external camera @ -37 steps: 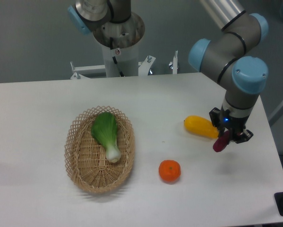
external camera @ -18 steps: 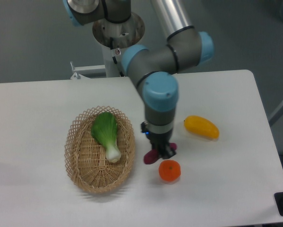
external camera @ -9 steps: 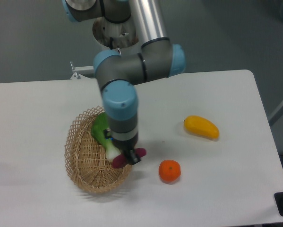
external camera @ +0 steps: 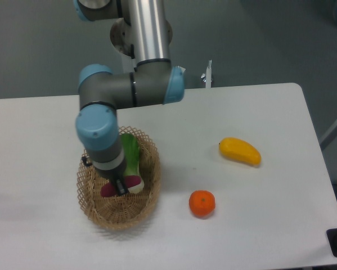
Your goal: Place the sweet potato in the basket
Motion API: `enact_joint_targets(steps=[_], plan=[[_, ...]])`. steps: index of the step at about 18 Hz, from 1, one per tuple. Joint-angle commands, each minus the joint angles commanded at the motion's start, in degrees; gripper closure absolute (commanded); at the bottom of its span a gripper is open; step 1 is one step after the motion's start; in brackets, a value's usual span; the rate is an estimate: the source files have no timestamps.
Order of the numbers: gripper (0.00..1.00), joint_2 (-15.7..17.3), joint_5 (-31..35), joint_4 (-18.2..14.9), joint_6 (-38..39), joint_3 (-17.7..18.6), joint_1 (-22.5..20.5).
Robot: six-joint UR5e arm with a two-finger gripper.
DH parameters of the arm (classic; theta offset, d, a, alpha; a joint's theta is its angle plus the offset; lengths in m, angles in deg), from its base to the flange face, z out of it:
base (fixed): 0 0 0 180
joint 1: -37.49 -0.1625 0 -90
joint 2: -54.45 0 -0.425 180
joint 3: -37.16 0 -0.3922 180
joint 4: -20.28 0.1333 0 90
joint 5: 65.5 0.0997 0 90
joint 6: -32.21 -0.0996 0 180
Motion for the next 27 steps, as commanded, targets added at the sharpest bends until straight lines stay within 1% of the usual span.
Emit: enact_joint_targets(steps=[1, 2, 3, 4, 7, 12, 15, 21, 24, 27], plan=[[0.67, -0.3, 0.0, 0.0, 0.7, 0.0, 0.4], [0.59, -0.4, 0.0, 0.0, 0.7, 0.0, 0.6], [0.49, -0.4, -0.2, 0.1, 0.7, 0.0, 0.6], [0.34, -0.4, -0.2, 0.2, 0.4, 0.0, 0.6], [0.0, -0.5, -0.5, 1.7, 0.2, 0.1, 0.7], [0.0, -0.2, -0.5, 4.0, 0.7, -0.1, 0.7], [0.0, -0.1, -0.3, 4.6, 0.7, -0.6, 0.0], [0.0, 1.3, -0.1, 4.7, 0.0, -1.4, -5.2], [0.0, 1.7, -0.7, 4.7, 0.0, -2.4, -8.9], [0.0, 2.1, -0.9, 4.7, -0.1, -2.5, -12.4]])
